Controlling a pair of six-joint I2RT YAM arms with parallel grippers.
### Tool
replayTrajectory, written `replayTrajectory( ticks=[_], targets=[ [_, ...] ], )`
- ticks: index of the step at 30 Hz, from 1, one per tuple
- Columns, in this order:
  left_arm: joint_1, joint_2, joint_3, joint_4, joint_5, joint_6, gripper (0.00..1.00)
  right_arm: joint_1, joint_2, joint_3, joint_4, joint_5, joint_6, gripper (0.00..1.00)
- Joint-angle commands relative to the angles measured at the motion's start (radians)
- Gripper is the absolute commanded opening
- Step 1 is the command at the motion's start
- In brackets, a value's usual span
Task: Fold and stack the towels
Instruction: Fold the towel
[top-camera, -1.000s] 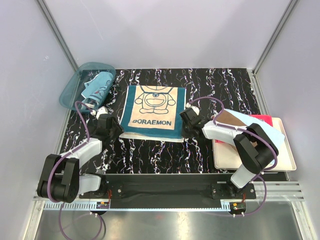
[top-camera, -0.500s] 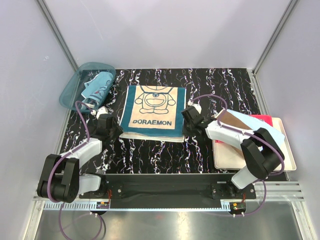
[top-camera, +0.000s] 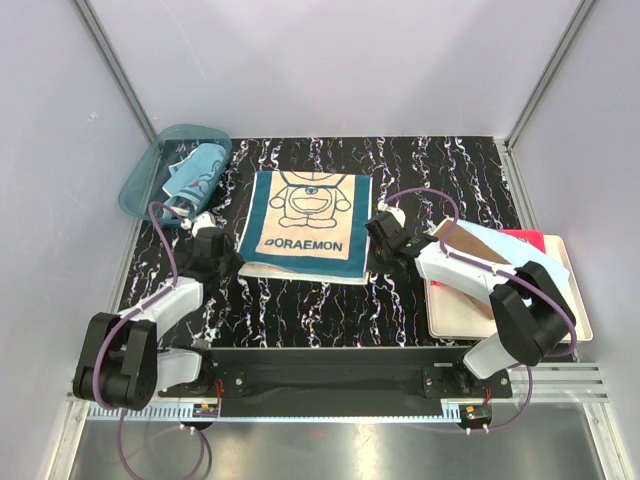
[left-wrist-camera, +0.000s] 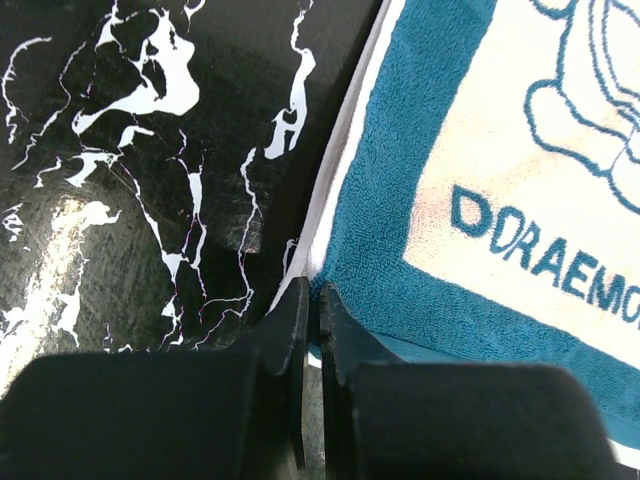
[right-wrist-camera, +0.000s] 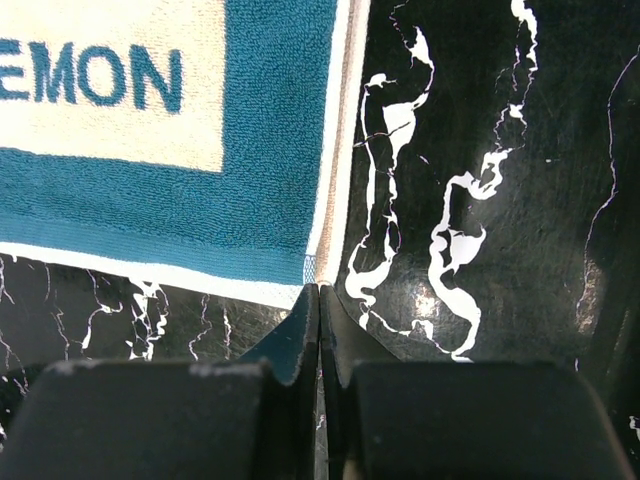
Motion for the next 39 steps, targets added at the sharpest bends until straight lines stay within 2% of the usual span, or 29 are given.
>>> replayTrajectory(
  ticks=[1, 4, 5, 6, 10, 31, 34, 39],
  targets=[
    [0.003, -0.028, 0.018, 0.027, -0.004, 0.018, 0.00, 0.010, -0.021, 0.019, 0.004, 0.017, -0.002, 0.05],
    [0.005, -0.017, 0.014, 0.037, 0.002, 0.016, 0.00, 0.013, 0.012, 0.015, 0.025, -0.003, 0.006, 0.11],
    [0.003, -0.008, 0.012, 0.040, 0.005, 0.015, 0.00, 0.016, 0.022, 0.018, 0.034, -0.005, 0.007, 0.18],
    [0.005, -0.004, 0.011, 0.043, 0.006, 0.015, 0.00, 0.017, 0.038, 0.016, 0.039, -0.003, 0.010, 0.21],
    [0.005, 0.014, 0.006, 0.060, 0.016, 0.013, 0.00, 0.022, 0.075, 0.030, 0.060, -0.005, 0.013, 0.30],
    [0.005, 0.023, 0.008, 0.065, 0.019, 0.024, 0.00, 0.034, 0.152, 0.068, 0.073, 0.023, 0.020, 0.27],
    [0.005, 0.022, 0.005, 0.065, 0.019, 0.026, 0.00, 0.039, 0.137, 0.064, 0.073, 0.032, 0.021, 0.31],
    [0.003, 0.026, 0.003, 0.069, 0.020, 0.022, 0.00, 0.040, 0.157, 0.070, 0.068, 0.029, 0.018, 0.31]
  ],
)
